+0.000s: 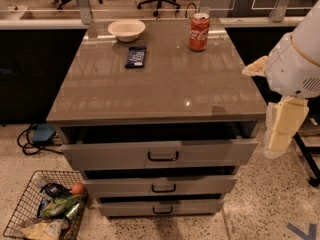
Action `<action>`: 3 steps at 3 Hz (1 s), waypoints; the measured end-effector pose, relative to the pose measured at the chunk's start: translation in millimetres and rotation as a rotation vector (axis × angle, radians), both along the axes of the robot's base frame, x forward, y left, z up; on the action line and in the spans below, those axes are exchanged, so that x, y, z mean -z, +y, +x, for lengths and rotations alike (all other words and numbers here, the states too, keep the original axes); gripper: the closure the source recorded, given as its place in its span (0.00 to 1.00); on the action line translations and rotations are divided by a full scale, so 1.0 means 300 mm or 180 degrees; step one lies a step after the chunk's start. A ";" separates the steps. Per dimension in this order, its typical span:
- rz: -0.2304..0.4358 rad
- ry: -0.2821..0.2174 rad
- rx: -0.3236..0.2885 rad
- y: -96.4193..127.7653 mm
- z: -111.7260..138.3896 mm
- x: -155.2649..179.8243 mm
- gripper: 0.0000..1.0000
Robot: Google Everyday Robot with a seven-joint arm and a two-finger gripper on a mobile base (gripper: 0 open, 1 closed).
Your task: Open top drawer
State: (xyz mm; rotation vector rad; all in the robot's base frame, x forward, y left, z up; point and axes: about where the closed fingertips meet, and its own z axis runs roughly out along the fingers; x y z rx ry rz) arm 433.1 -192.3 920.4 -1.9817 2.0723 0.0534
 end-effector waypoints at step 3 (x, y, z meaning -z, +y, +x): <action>0.0174 -0.0088 -0.0196 0.116 -0.164 0.145 0.00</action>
Offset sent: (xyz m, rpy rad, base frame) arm -0.0760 0.0607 -0.0657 0.1246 -0.0791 0.1320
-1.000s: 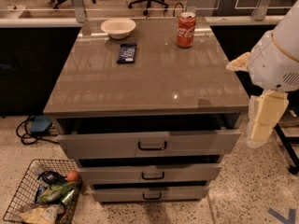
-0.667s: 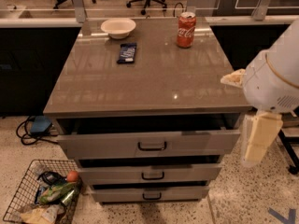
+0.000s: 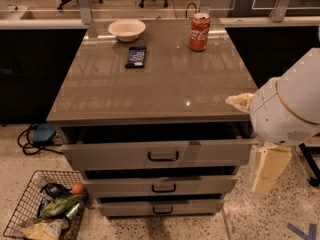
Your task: Open top drawer
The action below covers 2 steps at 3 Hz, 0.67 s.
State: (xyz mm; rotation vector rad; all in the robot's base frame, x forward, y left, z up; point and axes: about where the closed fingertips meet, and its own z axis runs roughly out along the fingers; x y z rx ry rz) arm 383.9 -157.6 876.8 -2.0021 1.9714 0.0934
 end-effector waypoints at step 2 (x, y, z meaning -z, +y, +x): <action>-0.0306 0.0151 -0.0113 0.073 0.010 0.157 0.00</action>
Offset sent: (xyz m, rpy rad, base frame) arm -0.0046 0.0359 -0.0971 -0.1720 0.0871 0.0722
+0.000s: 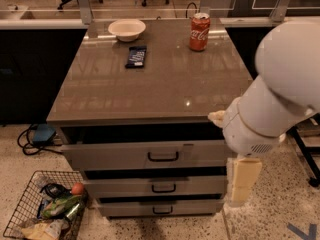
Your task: Open top drawer
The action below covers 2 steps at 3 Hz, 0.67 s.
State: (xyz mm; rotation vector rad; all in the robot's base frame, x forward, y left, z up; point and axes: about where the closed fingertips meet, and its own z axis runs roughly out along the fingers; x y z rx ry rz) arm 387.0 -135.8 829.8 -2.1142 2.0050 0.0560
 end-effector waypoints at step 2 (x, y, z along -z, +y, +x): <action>-0.0140 0.0061 -0.0256 0.101 -0.035 0.213 0.00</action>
Offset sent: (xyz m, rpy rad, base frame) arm -0.0116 0.0511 -0.1038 -0.0543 0.0337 0.1414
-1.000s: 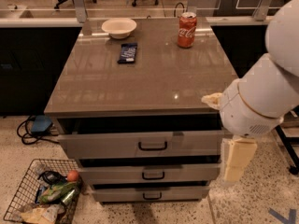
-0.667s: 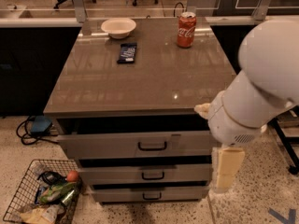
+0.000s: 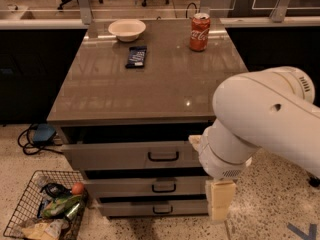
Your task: Open top drawer
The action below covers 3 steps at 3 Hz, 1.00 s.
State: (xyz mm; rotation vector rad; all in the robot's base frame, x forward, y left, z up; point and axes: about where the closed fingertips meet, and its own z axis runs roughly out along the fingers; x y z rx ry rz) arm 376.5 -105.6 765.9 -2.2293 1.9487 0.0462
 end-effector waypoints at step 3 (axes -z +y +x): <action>-0.0073 0.0263 -0.0298 0.148 0.069 0.200 0.00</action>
Offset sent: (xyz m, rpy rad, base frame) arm 0.0199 0.0508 -0.0834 0.0542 0.0969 0.1097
